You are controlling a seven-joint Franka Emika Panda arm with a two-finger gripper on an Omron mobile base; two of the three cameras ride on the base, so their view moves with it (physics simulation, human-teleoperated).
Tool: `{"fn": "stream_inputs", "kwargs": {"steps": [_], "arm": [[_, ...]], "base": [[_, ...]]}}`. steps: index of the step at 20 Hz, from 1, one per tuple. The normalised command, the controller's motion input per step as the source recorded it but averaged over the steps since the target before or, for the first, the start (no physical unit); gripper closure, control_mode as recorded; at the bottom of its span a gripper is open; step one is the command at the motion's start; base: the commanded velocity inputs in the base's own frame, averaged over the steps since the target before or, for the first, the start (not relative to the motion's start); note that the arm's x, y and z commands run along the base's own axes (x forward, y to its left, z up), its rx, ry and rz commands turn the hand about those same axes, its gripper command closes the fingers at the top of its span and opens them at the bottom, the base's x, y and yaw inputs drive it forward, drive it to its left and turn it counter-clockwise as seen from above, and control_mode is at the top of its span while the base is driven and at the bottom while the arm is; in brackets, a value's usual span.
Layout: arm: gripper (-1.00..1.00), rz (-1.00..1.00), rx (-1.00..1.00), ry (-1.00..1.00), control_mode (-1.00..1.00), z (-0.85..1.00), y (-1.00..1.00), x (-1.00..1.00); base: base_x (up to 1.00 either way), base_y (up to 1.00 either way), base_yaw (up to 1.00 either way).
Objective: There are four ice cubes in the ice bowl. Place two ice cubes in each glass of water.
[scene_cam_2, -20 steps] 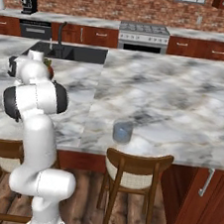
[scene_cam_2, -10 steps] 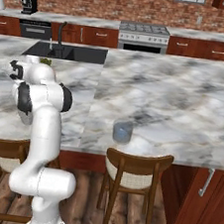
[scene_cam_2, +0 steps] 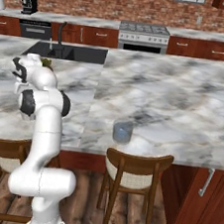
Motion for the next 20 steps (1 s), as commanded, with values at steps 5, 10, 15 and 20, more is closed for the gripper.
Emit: {"fn": "stream_inputs", "kwargs": {"steps": [5, 10, 15, 20], "arm": [[1.00, 0.00, 0.00, -0.12, -1.00, 0.02, -0.01, -0.59], [1.00, -0.03, 0.00, -0.19, -1.00, 0.01, -0.33, -0.50], [1.00, -0.10, 0.06, -0.21, -1.00, -0.01, -0.98, -0.58], [1.00, -0.09, 0.17, -0.14, -1.00, -0.36, -0.37, -0.20]], "base": [[0.00, 0.00, 0.00], [0.00, 0.00, 0.00], [0.00, 0.00, 0.00], [0.00, 0.00, 0.00]]}}
